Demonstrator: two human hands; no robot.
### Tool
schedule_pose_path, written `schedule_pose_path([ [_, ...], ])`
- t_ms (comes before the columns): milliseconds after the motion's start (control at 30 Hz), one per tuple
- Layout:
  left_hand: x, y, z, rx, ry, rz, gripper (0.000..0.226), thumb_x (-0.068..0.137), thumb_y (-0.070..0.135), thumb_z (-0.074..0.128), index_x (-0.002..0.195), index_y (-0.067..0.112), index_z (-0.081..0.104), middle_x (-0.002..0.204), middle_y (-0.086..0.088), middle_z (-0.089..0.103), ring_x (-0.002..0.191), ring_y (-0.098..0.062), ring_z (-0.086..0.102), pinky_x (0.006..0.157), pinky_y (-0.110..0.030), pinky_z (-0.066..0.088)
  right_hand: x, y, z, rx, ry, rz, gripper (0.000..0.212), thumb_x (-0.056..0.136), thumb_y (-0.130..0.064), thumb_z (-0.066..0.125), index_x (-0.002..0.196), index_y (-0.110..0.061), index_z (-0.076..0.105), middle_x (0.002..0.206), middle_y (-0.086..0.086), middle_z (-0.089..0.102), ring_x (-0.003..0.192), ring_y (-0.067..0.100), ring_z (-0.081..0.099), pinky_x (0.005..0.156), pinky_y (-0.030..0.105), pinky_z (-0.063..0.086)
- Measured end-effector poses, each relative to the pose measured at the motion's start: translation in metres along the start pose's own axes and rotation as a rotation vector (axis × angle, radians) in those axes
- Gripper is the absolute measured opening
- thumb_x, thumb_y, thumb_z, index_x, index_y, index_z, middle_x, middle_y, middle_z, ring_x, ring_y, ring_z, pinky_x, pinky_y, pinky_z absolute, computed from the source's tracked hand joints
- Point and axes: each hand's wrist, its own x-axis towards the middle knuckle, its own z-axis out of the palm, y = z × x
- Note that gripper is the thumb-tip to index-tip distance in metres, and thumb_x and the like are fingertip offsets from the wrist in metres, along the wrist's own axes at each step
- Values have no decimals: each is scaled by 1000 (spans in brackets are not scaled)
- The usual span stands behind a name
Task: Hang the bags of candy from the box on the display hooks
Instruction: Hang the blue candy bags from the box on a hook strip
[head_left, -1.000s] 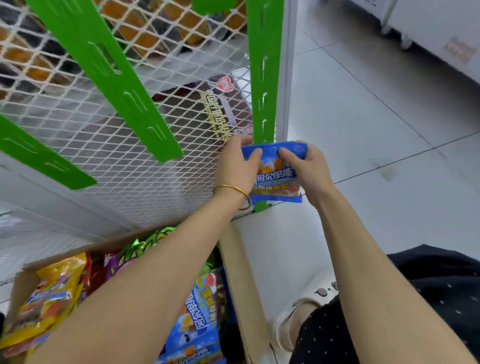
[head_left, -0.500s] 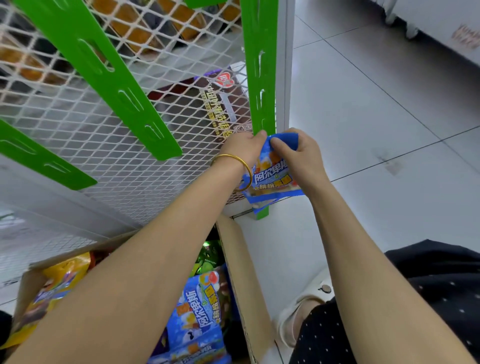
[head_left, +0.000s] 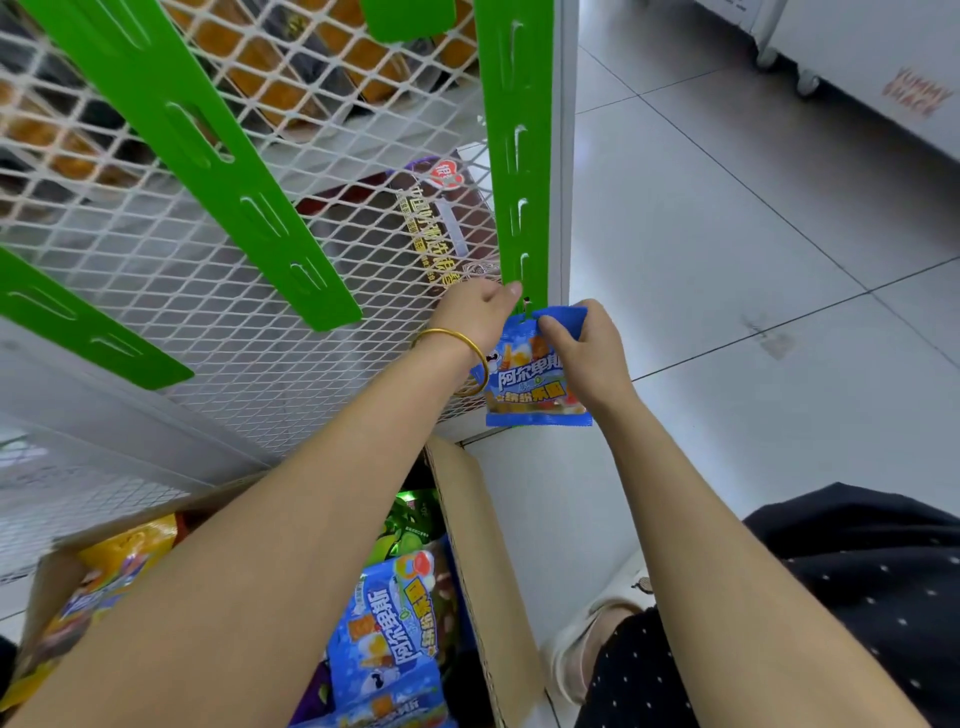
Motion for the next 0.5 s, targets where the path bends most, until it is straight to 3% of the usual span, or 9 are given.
schedule_pose_path([
  [67, -6, -4, 1, 5, 10, 37, 29, 97, 21, 45, 71, 12, 52, 67, -4, 47, 62, -16, 44, 58, -28, 33, 2, 3, 0, -47, 47, -9, 22, 86, -22, 62, 95, -9, 46, 103, 9, 48, 93, 20, 51, 79, 31, 44],
  [100, -9, -8, 1, -21, 8, 40, 18, 96, 16, 46, 89, 8, 61, 83, -7, 58, 77, -18, 54, 68, -27, 41, 2, 4, -1, -52, 68, -12, 28, 84, -21, 63, 101, -7, 46, 106, 7, 44, 95, 18, 48, 83, 31, 44],
  [133, -14, -11, 1, -59, 12, 40, 19, 94, 10, 48, 108, 6, 60, 102, -10, 62, 95, -19, 58, 79, -25, 43, -1, 4, -2, -55, 88, -13, 35, 83, -20, 65, 109, -6, 46, 110, 6, 41, 97, 17, 47, 87, 32, 45],
  [200, -26, -22, -2, -103, 43, 64, 36, 90, 2, 51, 125, 6, 52, 125, -11, 56, 118, -18, 52, 92, -22, 40, -8, 10, -2, -92, 157, -10, 48, 82, -20, 67, 121, -7, 43, 121, 6, 38, 104, 21, 51, 91, 36, 46],
  [267, -40, -36, -8, -93, 96, 100, 43, 87, -1, 53, 129, 7, 49, 132, -9, 52, 123, -17, 48, 100, -22, 37, -21, 15, 0, -158, 254, 8, 51, 84, -19, 64, 127, -10, 40, 130, 6, 35, 105, 25, 55, 87, 39, 47],
  [367, -66, -64, -25, -44, 137, 92, 43, 86, -1, 53, 128, 9, 51, 134, -5, 52, 125, -17, 46, 104, -23, 33, -53, 13, 11, -136, 308, 39, 36, 89, -14, 56, 122, -10, 43, 126, 7, 40, 96, 23, 57, 77, 32, 44],
  [500, -106, -105, -58, -44, 173, 12, 32, 88, 1, 54, 116, 12, 61, 125, -2, 57, 118, -18, 48, 95, -19, 33, -98, 0, 44, -72, 50, -48, 22, 84, -2, 53, 104, -12, 53, 107, 7, 56, 90, 22, 57, 80, 40, 50],
])
